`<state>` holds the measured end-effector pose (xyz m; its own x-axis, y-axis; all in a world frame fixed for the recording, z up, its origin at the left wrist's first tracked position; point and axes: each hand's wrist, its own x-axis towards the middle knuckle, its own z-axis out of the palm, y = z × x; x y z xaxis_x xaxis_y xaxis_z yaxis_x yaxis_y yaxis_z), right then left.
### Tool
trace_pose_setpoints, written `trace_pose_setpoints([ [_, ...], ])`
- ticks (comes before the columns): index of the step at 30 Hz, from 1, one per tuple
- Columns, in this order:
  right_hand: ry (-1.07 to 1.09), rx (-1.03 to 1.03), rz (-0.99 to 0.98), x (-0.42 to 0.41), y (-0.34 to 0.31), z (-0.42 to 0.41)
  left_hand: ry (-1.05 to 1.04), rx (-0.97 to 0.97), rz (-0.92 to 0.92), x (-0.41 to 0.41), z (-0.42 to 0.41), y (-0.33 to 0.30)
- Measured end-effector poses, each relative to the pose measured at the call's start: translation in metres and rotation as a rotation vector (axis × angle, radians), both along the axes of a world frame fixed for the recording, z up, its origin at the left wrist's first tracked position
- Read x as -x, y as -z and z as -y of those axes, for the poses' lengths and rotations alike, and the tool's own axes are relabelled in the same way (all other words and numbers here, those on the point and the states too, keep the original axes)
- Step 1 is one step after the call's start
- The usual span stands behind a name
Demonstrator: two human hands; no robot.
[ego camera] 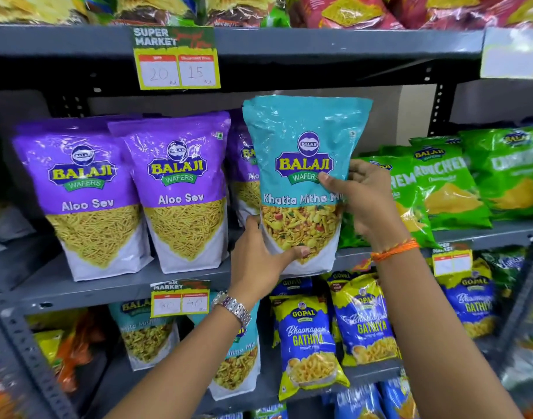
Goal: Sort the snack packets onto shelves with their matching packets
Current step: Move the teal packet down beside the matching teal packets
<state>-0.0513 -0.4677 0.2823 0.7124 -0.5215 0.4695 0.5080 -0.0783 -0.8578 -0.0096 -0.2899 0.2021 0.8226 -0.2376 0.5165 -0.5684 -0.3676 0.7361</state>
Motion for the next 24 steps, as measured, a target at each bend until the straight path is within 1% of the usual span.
trace_pose_setpoints([
  [3, 0.016, 0.043, 0.028, 0.029, 0.003, -0.021, 0.007, 0.014, 0.018, 0.023, -0.025, 0.002],
  [6, -0.011, 0.053, 0.07, 0.051, 0.013, -0.053, 0.005, 0.049, 0.006, 0.041, -0.061, 0.014],
  [9, -0.08, 0.07, 0.09, 0.061, 0.036, -0.094, -0.009, 0.086, -0.021, 0.058, -0.108, 0.038],
  [13, -0.205, 0.096, 0.071, 0.057, 0.081, -0.152, -0.107, 0.094, -0.061, 0.073, -0.171, 0.082],
  [15, -0.263, 0.103, 0.037, 0.049, 0.107, -0.179, -0.167, 0.101, -0.119, 0.076, -0.199, 0.108],
  [19, -0.304, 0.115, -0.117, 0.026, 0.172, -0.232, -0.313, 0.075, -0.229, 0.075, -0.251, 0.165],
  [22, -0.274, 0.159, -0.227, 0.011, 0.222, -0.263, -0.332, 0.098, -0.323, 0.069, -0.277, 0.207],
  [24, -0.31, 0.117, -0.321, 0.005, 0.255, -0.279, -0.331, 0.056, -0.374, 0.064, -0.289, 0.231],
])
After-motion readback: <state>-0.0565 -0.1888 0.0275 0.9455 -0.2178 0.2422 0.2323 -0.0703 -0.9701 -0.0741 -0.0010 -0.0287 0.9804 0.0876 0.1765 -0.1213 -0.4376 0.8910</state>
